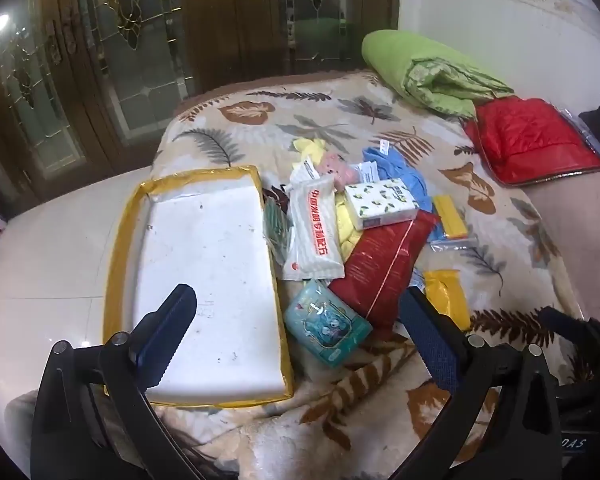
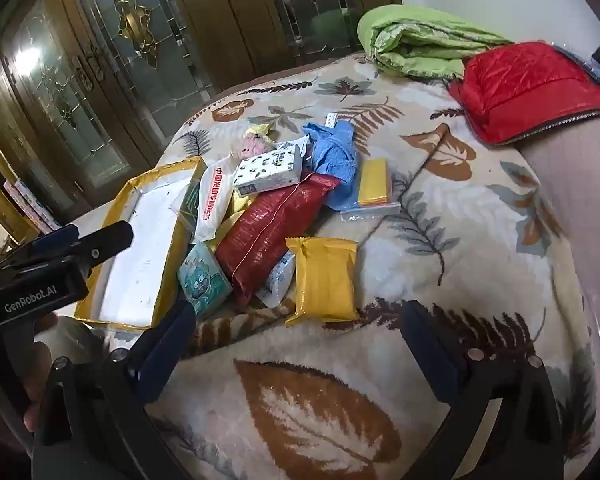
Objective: Organize soft objects
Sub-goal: 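Move both tools toward the pile of packaged items beside the tray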
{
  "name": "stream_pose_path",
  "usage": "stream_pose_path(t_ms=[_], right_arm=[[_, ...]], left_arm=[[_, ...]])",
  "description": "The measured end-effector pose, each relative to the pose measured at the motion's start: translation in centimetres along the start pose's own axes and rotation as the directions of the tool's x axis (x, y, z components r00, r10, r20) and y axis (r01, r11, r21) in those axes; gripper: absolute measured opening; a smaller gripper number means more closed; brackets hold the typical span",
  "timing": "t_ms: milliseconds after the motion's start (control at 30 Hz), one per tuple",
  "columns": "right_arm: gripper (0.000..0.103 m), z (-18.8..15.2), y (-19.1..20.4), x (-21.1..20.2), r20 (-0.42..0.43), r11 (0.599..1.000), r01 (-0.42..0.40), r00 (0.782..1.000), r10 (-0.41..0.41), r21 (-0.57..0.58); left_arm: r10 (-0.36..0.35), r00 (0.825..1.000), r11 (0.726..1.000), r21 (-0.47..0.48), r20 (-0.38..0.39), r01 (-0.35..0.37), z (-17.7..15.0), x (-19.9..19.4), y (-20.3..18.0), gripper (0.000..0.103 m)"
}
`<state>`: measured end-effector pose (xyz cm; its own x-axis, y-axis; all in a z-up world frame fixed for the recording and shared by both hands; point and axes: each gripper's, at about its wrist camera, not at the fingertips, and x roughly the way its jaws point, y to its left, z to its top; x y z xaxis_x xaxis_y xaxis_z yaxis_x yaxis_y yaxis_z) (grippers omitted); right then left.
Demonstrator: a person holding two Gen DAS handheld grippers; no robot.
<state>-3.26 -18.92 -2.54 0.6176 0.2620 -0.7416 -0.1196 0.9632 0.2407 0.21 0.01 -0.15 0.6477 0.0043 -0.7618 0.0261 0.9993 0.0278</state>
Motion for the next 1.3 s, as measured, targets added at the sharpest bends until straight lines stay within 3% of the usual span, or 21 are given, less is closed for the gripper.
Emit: stream_pose_path(t_ms=[100,200,467,533,633,733,833,900,1033,1133,1267,1300], right_arm=[[0.102,-0.4,1.1,-0.1,-0.009,1.0,0.021,1.0,-0.021,0.0],[0.102,-0.6,0.1,0.6,-0.065,0.998,-0.039,0.997,0.043,0.055],[0.101,-0.6,-1.8,-0.2,-0.053,0.989,-0.105,0.992,0.111,0.108],[0.101,-0.5,-2.3,-0.1,-0.055,0.983,-0.128,0.989,0.136,0.132],[0.101,-0.1,-3.0,0.4,-0.056,0.978,-0.137,0.987,0.148,0.158],[0.101,0.6,-3.6,0.9,-0.05,0.975,-0.135,0.988,0.146,0.177],[0.101,0.8,-4.3,1.5,-0.043,0.971,-0.131,0.989,0.142,0.199],[0.101,0.9,-4.6,2.6,-0.054,0.965,-0.165,0.982,0.18,0.206],[0.101,0.7,-4.7,4.4,-0.079,0.961,-0.187,0.975,0.206,0.205],[0.101,0.7,-4.6,5.7,-0.104,0.96,-0.184,0.972,0.209,0.21],[0.101,1.4,-4.7,7.3,-0.134,0.965,-0.161,0.972,0.191,0.207],[0.101,1.5,-4.7,7.6,-0.139,0.965,-0.159,0.972,0.19,0.209]], left_arm=[[-0.002,1.0,1.0,-0.007,0.007,0.002,-0.1,0.0,-0.1,0.102],[-0.016,1.0,1.0,-0.004,0.012,0.016,-0.2,-0.3,0.3,0.102],[-0.182,0.981,0.982,-0.056,-0.067,0.178,0.2,-1.8,1.7,0.102],[-0.236,0.97,0.971,-0.058,-0.054,0.232,1.5,-3.4,1.4,0.102],[-0.255,0.967,0.966,-0.041,-0.024,0.253,5.1,-5.3,0.5,0.102],[-0.341,0.94,0.936,-0.102,-0.015,0.337,8.7,-5.1,0.6,0.102],[-0.256,0.967,0.967,0.014,0.017,0.256,10.6,-2.9,-1.6,0.102],[-0.316,0.948,0.947,0.049,-0.03,0.317,10.8,0.3,-2.4,0.102],[-0.292,0.953,0.941,0.156,-0.081,0.301,10.7,6.3,-3.4,0.102],[-0.337,0.935,0.914,0.198,-0.115,0.354,11.0,9.3,-3.8,0.102],[-0.425,0.894,0.859,0.249,-0.141,0.447,12.6,12.3,-5.2,0.102],[-0.418,0.896,0.851,0.282,-0.148,0.444,12.9,13.2,-5.9,0.102]])
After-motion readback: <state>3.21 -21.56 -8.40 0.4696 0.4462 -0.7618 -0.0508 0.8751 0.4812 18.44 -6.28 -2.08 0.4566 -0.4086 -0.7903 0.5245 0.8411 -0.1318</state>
